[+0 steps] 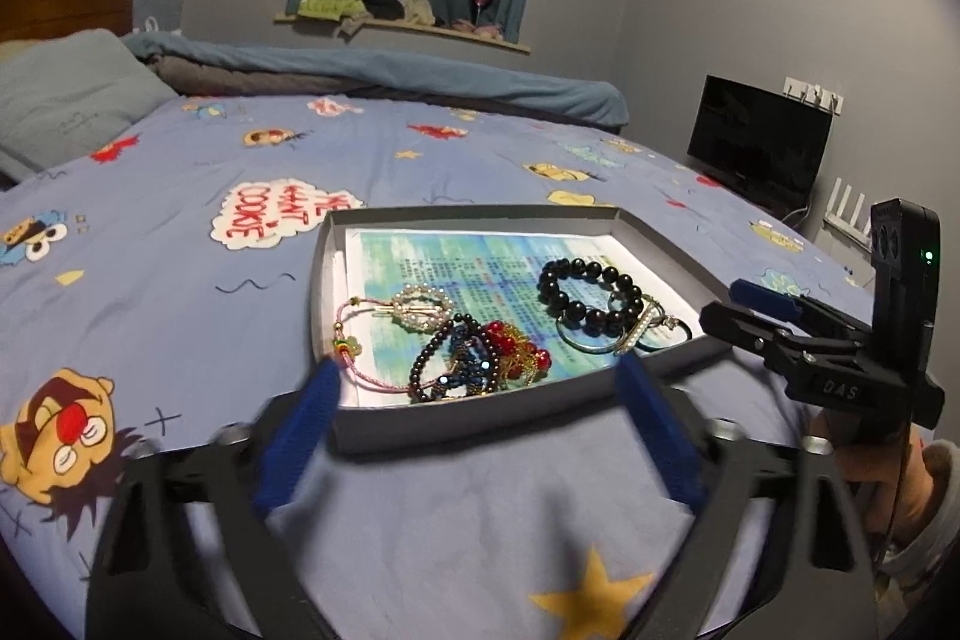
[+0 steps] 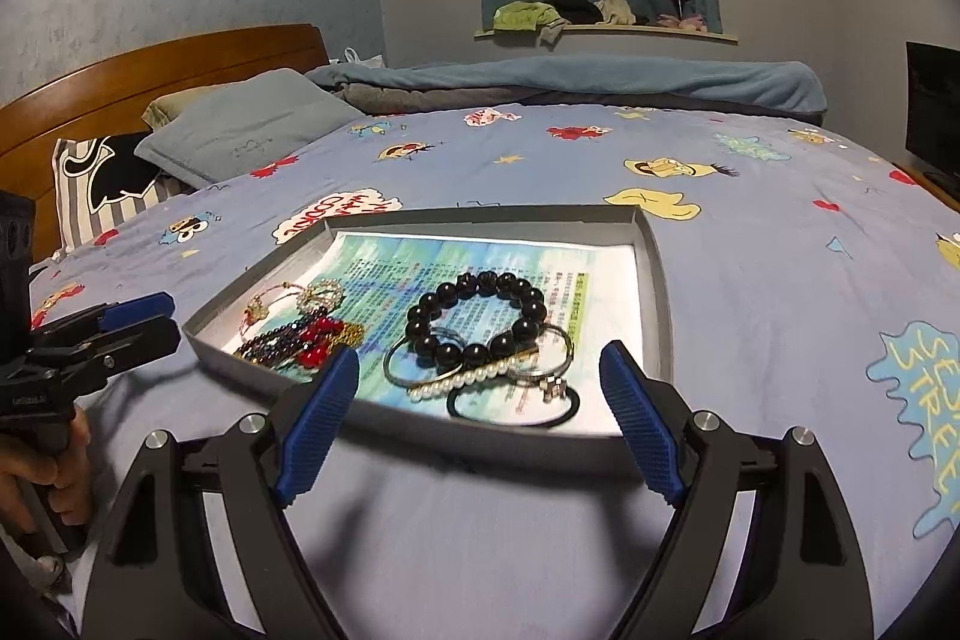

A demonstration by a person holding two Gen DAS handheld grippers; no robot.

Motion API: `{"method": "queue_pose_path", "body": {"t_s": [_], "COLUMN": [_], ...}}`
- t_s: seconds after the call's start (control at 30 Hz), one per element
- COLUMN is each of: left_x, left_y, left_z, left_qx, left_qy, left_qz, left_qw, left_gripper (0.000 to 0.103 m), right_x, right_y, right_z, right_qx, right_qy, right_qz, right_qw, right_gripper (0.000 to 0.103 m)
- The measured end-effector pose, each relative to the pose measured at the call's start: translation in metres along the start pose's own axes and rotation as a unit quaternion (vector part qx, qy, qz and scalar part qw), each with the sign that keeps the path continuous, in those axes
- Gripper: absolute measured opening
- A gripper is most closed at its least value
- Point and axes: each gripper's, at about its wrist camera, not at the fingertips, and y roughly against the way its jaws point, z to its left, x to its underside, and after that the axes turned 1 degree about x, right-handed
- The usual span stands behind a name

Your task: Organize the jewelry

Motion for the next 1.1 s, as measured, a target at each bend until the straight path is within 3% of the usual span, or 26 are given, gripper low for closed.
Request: {"method": "queue_pose_path", "body": {"t_s": [0.17,0.3,0.87,1.1], "left_x": [0.009,0.018,0.035,0.035], "left_y": [0.005,0.009,0.019,0.019], "left_z": [-0.009,-0.016,-0.026,-0.026], "left_qx": [-0.006,-0.018,-0.034,-0.029], "left_qy": [-0.005,-0.018,-0.037,-0.033], "left_qz": [-0.011,-0.024,-0.044,-0.047], "left_qw": [0.9999,0.9994,0.9978,0.9979], "left_gripper": [0.097,0.098,0.098,0.098], "right_x": [0.011,0.020,0.038,0.037], "right_y": [0.014,0.029,0.067,0.066], "right_z": [0.005,0.012,0.027,0.029], "right_qx": [-0.001,0.001,0.002,0.006], "right_qy": [0.004,0.011,0.022,0.027], "right_qz": [-0.003,-0.015,-0.059,-0.059], "right_qw": [1.000,1.000,0.998,0.998], "right_gripper": [0.086,0.098,0.098,0.098]}}
